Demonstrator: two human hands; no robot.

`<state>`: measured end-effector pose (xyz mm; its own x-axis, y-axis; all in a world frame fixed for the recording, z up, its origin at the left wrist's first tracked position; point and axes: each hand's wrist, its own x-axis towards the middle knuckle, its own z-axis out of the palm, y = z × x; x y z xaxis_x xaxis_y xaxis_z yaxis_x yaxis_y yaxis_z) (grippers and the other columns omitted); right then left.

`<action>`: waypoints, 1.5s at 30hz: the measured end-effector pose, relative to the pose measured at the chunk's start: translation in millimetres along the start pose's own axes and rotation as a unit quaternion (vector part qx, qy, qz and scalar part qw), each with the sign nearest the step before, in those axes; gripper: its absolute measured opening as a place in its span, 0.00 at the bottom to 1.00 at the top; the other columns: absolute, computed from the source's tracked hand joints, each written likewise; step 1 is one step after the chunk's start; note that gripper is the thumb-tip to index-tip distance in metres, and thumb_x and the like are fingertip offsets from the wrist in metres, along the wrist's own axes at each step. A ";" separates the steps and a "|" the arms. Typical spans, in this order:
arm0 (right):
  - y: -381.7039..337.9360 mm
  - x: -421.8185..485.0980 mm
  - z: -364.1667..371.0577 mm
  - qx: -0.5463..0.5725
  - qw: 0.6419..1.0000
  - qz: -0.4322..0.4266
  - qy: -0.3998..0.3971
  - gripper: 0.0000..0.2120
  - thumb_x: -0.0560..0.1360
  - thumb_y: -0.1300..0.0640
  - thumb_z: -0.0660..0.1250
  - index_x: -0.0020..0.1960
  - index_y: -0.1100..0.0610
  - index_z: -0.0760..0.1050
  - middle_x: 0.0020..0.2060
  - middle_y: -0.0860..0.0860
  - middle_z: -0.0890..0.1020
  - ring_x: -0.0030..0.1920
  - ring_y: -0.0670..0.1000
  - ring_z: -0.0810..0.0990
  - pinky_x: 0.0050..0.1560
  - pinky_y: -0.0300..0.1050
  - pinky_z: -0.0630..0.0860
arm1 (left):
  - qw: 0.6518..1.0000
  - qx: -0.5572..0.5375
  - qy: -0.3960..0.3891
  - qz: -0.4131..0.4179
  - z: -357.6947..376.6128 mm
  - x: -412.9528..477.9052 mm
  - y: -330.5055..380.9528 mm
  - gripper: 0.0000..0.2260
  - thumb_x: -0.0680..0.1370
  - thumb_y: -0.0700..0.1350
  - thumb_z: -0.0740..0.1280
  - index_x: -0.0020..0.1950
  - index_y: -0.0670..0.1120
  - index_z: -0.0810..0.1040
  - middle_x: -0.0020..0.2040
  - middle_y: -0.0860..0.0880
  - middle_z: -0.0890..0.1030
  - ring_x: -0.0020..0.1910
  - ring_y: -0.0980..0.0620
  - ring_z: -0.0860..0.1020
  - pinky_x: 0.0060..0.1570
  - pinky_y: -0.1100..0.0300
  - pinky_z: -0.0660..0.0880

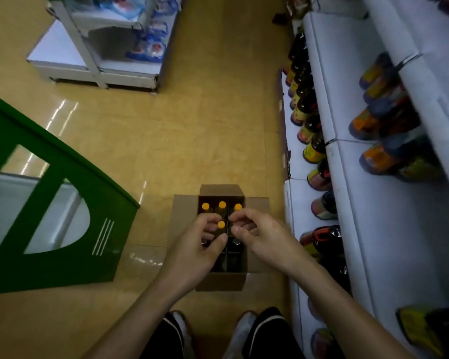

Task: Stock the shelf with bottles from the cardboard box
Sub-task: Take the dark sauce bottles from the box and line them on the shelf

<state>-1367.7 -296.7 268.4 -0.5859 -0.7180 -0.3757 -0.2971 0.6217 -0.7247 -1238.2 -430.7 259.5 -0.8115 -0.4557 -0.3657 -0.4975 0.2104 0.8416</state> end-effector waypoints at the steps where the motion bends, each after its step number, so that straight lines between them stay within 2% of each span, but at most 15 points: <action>1: 14.0 9.1 12.9 -0.003 1.000 0.000 -0.001 0.13 0.82 0.51 0.66 0.66 0.47 0.76 0.51 0.40 0.79 0.53 0.38 0.78 0.50 0.33 0.76 | 1.000 0.006 0.002 0.002 6.0 9.7 -18.3 0.17 0.80 0.50 0.69 0.68 0.58 0.72 0.57 0.62 0.76 0.55 0.63 0.77 0.50 0.65 0.77; 5: 74.8 49.6 66.1 -0.006 1.000 0.000 0.002 0.13 0.82 0.50 0.67 0.66 0.46 0.76 0.50 0.40 0.79 0.52 0.38 0.78 0.48 0.34 0.76 | 1.000 0.012 -0.002 0.002 32.1 54.1 -89.9 0.17 0.81 0.49 0.68 0.69 0.56 0.71 0.56 0.63 0.75 0.55 0.64 0.76 0.48 0.69 0.74; 8: 117.5 86.3 104.5 -0.010 1.000 -0.008 0.002 0.13 0.82 0.51 0.67 0.66 0.45 0.75 0.50 0.39 0.77 0.52 0.40 0.78 0.51 0.38 0.78 | 1.000 0.016 0.002 -0.003 51.6 92.0 -144.8 0.17 0.81 0.47 0.68 0.69 0.56 0.71 0.56 0.61 0.75 0.55 0.61 0.77 0.46 0.68 0.75; 13: 174.5 139.6 152.7 -0.044 0.998 -0.037 0.003 0.15 0.82 0.50 0.66 0.68 0.44 0.75 0.54 0.39 0.77 0.52 0.38 0.77 0.48 0.33 0.75 | 0.999 0.049 0.005 0.000 77.1 140.0 -215.8 0.17 0.82 0.46 0.67 0.69 0.57 0.71 0.55 0.62 0.75 0.53 0.65 0.76 0.41 0.72 0.73; 17: 212.7 167.7 178.3 -0.080 0.995 -0.061 -0.009 0.14 0.82 0.49 0.67 0.67 0.44 0.75 0.55 0.40 0.79 0.53 0.39 0.78 0.46 0.32 0.74 | 0.995 0.092 -0.020 0.010 88.5 164.6 -255.0 0.16 0.82 0.48 0.67 0.68 0.57 0.71 0.57 0.60 0.75 0.53 0.62 0.77 0.40 0.72 0.73; 23: 231.1 193.7 197.8 -0.174 0.978 -0.091 -0.066 0.16 0.82 0.49 0.66 0.69 0.46 0.74 0.60 0.45 0.78 0.59 0.46 0.77 0.57 0.45 0.78 | 0.976 0.193 -0.096 0.011 85.5 189.2 -273.2 0.17 0.81 0.49 0.68 0.69 0.56 0.72 0.56 0.56 0.77 0.50 0.60 0.77 0.43 0.69 0.74; 25: 233.1 201.2 206.5 -0.207 0.969 -0.099 -0.087 0.15 0.82 0.48 0.66 0.68 0.47 0.73 0.60 0.47 0.78 0.60 0.48 0.77 0.57 0.47 0.77 | 0.966 0.236 -0.107 0.017 87.8 195.3 -276.9 0.17 0.81 0.48 0.68 0.70 0.55 0.72 0.57 0.54 0.78 0.51 0.58 0.77 0.47 0.63 0.77; 28: 236.5 213.5 217.1 -0.251 0.953 -0.108 -0.131 0.16 0.82 0.48 0.66 0.68 0.49 0.74 0.56 0.48 0.78 0.58 0.51 0.78 0.54 0.49 0.76 | 0.941 0.314 -0.125 0.010 92.3 204.7 -277.1 0.18 0.80 0.46 0.68 0.70 0.52 0.72 0.61 0.49 0.79 0.58 0.50 0.78 0.57 0.53 0.78; 30: 238.0 221.8 224.7 -0.277 0.942 -0.109 -0.159 0.16 0.82 0.49 0.66 0.69 0.50 0.74 0.54 0.49 0.78 0.54 0.51 0.77 0.48 0.46 0.73 | 0.920 0.364 -0.143 -0.009 94.6 213.1 -273.4 0.19 0.80 0.45 0.68 0.71 0.50 0.72 0.64 0.47 0.79 0.61 0.46 0.77 0.59 0.53 0.77; 32: 240.8 229.3 232.9 -0.298 0.934 -0.108 -0.167 0.18 0.81 0.49 0.67 0.69 0.52 0.73 0.57 0.53 0.80 0.56 0.54 0.79 0.49 0.47 0.75 | 0.911 0.385 -0.149 -0.016 97.2 221.8 -270.8 0.19 0.80 0.43 0.68 0.71 0.49 0.72 0.64 0.46 0.78 0.62 0.46 0.77 0.56 0.55 0.76; 35: 246.5 236.1 247.1 -0.325 0.925 -0.101 -0.169 0.18 0.81 0.50 0.67 0.68 0.54 0.73 0.60 0.55 0.80 0.61 0.57 0.79 0.58 0.53 0.79 | 0.914 0.381 -0.137 -0.003 101.1 231.3 -275.5 0.20 0.80 0.41 0.68 0.72 0.49 0.72 0.59 0.47 0.77 0.55 0.48 0.75 0.48 0.60 0.71; 38: 254.8 239.9 265.3 -0.356 0.913 -0.090 -0.177 0.18 0.80 0.52 0.68 0.68 0.55 0.72 0.60 0.56 0.80 0.61 0.57 0.80 0.58 0.53 0.80 | 0.924 0.358 -0.131 0.027 100.2 230.1 -287.9 0.18 0.80 0.40 0.67 0.70 0.50 0.74 0.52 0.50 0.75 0.50 0.51 0.73 0.43 0.63 0.69; 40: 260.0 243.6 274.2 -0.357 0.914 -0.095 -0.169 0.20 0.80 0.53 0.70 0.70 0.54 0.71 0.61 0.55 0.80 0.62 0.57 0.79 0.59 0.52 0.80 | 0.928 0.347 -0.127 0.059 96.5 227.3 -297.2 0.17 0.80 0.40 0.67 0.69 0.49 0.76 0.51 0.51 0.77 0.51 0.51 0.76 0.45 0.62 0.72; 42: 265.4 247.1 278.5 -0.340 0.923 -0.112 -0.143 0.21 0.78 0.52 0.72 0.70 0.51 0.72 0.61 0.54 0.81 0.62 0.57 0.79 0.58 0.54 0.80 | 0.934 0.327 -0.119 0.081 92.1 224.1 -305.7 0.17 0.80 0.39 0.67 0.69 0.48 0.76 0.53 0.49 0.80 0.53 0.50 0.79 0.52 0.58 0.76; 45: 271.6 251.2 277.8 -0.323 0.930 -0.123 -0.123 0.22 0.76 0.48 0.74 0.67 0.48 0.75 0.60 0.52 0.81 0.61 0.56 0.79 0.57 0.55 0.80 | 0.940 0.304 -0.123 0.092 86.6 221.8 -313.6 0.16 0.81 0.37 0.65 0.69 0.47 0.76 0.55 0.47 0.81 0.55 0.50 0.79 0.54 0.60 0.77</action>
<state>-1386.1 -395.2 -183.3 -0.2739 -0.8642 -0.4220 -0.8369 0.4304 -0.3382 -1288.7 -522.8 -120.0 -0.9104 -0.1656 -0.3790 -0.3642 0.7554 0.5447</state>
